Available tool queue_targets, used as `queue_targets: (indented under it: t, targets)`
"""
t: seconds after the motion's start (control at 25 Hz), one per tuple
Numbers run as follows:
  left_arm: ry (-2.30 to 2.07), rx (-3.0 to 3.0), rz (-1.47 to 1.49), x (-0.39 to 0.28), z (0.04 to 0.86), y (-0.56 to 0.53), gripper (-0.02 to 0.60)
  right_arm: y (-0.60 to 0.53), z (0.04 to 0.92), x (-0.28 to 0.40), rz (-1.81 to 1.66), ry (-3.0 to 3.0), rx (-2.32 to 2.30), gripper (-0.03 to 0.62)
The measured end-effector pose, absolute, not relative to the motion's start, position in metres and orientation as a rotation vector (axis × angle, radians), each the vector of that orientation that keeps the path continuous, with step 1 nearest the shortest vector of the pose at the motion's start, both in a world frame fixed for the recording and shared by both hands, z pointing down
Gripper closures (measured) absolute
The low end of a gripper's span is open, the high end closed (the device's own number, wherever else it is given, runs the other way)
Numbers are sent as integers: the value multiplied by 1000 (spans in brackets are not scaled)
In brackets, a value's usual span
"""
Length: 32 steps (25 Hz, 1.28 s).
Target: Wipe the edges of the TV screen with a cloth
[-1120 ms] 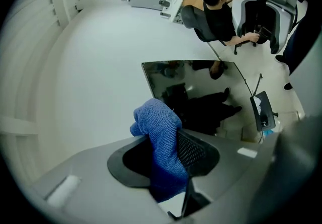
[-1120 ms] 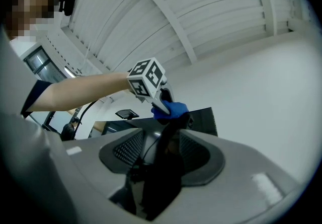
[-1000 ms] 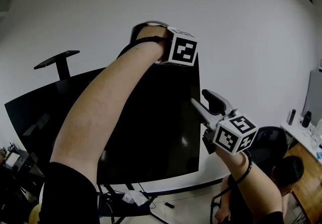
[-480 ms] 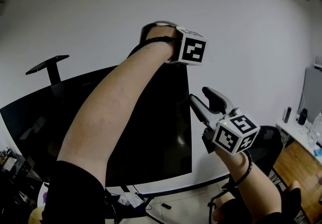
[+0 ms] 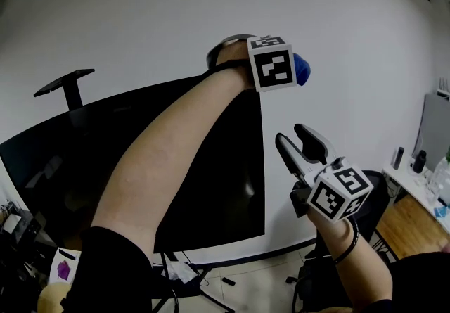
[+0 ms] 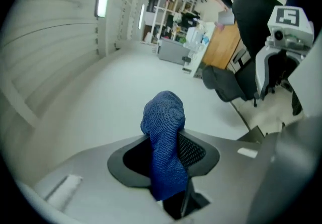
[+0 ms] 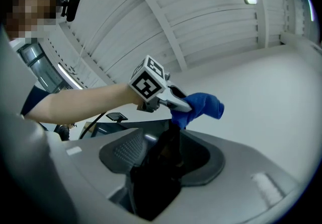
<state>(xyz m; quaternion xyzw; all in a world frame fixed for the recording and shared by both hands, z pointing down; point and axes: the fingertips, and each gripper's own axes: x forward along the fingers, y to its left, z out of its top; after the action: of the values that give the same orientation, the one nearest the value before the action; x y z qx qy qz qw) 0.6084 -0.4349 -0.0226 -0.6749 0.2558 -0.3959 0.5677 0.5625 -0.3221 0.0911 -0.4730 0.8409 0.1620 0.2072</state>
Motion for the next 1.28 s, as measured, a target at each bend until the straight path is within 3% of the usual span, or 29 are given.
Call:
queue_targets:
  t: [0.28,0.6,0.96,1.28]
  targets:
    - [564,-1931,-590,559,19,-380,453,-293,111,539,412,2316,-1266,358]
    - [599,-2263,-286,423,142,-285,453,-246,179,477,327,2366,-1263,358]
    - [812,-2565,-190,237,321,-178,453,-177,311,375,-53,2446,-1278,358]
    - [964,-2776,-234,130,476,-77,453,-98,420,298,-314,2551,-1315,362]
